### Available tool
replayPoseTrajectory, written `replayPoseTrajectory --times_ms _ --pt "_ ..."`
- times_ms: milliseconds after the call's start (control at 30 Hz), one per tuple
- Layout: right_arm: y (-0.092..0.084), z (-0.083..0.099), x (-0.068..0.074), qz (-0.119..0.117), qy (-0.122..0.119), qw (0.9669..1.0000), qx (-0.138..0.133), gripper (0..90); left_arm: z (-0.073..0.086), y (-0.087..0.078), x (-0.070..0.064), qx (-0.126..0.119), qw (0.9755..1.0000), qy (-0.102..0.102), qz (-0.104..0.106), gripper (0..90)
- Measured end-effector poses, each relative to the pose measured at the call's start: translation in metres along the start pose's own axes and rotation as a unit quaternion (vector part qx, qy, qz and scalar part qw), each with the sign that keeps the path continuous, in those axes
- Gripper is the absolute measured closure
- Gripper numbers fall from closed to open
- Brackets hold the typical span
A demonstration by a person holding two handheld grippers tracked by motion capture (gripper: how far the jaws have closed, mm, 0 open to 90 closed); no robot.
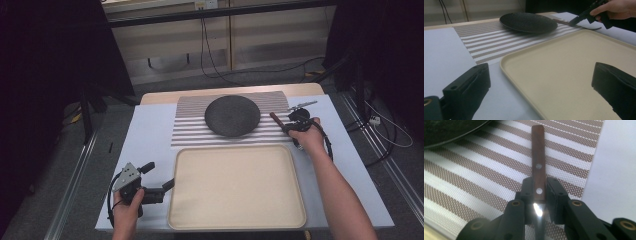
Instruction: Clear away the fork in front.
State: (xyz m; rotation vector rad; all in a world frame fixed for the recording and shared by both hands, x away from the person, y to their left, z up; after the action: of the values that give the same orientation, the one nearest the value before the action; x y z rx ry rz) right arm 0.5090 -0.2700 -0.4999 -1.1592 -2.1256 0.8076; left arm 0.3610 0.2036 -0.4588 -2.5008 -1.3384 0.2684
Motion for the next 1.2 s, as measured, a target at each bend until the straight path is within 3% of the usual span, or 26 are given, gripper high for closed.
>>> replayPoseTrajectory --times_ms 100,233,500,667,767,1200 --pt "0.002 -0.001 0.001 0.013 -0.003 0.9999 0.003 76.8 0.0 0.0 -0.001 0.002 1.0 0.002 -0.001 2.2" --pt "0.001 -0.001 -0.001 0.001 0.025 0.9997 0.0 78.1 -0.001 0.0 -0.001 0.001 1.0 0.003 0.0 2.2" --pt "0.001 0.0 -0.002 -0.006 0.039 0.9992 -0.008 78.4 -0.001 0.0 -0.002 0.001 1.0 0.005 0.001 2.2" --pt "0.0 0.0 -0.003 -0.009 0.04 0.999 -0.017 78.5 -0.001 0.0 -0.001 -0.002 1.0 0.001 -0.001 2.1" --pt "-0.001 -0.001 -0.002 -0.005 0.029 0.9995 -0.013 78.5 0.0 0.0 0.0 -0.001 1.0 0.0 -0.002 2.1" --pt "-0.021 -0.01 -0.002 -0.029 0.03 0.997 -0.065 78.6 0.001 -0.001 0.005 0.001 1.0 -0.006 -0.007 2.1"
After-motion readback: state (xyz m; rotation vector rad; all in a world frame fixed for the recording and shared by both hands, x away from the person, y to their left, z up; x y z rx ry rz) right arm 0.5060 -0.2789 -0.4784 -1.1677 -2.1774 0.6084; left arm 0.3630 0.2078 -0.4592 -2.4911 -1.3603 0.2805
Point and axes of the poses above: each handheld gripper's, and its own axes: y roughly forward along the jaws, z roughly out of its underside, x roughly to its left, the point moved 6 cm from there along y, roughly forward along the jaws, and after that the axes turned 14 degrees about -z, right-handed, at the moved point
